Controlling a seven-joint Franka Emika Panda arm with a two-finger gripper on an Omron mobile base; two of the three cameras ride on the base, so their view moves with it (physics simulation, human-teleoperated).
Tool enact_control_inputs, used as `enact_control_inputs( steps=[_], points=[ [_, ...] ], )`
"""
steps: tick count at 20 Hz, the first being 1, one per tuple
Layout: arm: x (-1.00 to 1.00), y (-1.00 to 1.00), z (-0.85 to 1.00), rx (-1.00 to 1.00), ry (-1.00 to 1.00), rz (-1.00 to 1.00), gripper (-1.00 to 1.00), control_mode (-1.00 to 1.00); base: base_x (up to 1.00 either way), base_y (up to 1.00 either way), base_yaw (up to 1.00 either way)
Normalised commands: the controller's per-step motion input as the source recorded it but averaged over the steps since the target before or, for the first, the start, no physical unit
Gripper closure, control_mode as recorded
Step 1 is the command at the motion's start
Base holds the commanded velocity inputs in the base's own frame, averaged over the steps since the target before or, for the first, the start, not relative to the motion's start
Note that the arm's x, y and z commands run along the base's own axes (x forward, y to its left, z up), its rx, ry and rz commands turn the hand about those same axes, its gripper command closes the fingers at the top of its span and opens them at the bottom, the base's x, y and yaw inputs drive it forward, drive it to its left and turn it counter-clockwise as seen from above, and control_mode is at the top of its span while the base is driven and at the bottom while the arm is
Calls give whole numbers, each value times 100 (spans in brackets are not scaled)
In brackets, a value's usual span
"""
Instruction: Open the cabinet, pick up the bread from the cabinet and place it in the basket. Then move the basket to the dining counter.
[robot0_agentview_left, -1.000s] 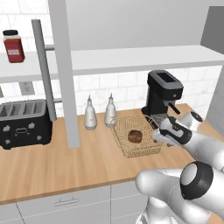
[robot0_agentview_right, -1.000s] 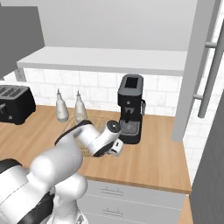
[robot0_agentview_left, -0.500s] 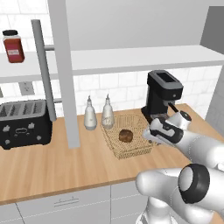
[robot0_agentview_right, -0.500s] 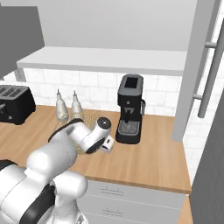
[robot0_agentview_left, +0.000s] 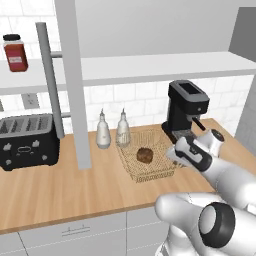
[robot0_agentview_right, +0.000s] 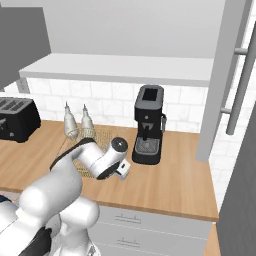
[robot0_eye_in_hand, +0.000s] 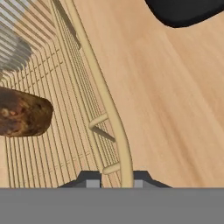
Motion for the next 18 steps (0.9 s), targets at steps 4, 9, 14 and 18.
enact_control_inputs(
  steps=[4, 9, 14, 18],
  points=[
    [-29, -4, 31, 10, 0, -30, 100, -100, 0, 0, 0],
    [-34, 0, 67, 2, -3, -31, 100, -100, 0, 0, 0],
    [-39, -5, 85, 0, 0, -20, 100, -100, 0, 0, 0],
    [-37, -23, 82, 0, 2, -11, 100, -100, 0, 0, 0]
  ],
)
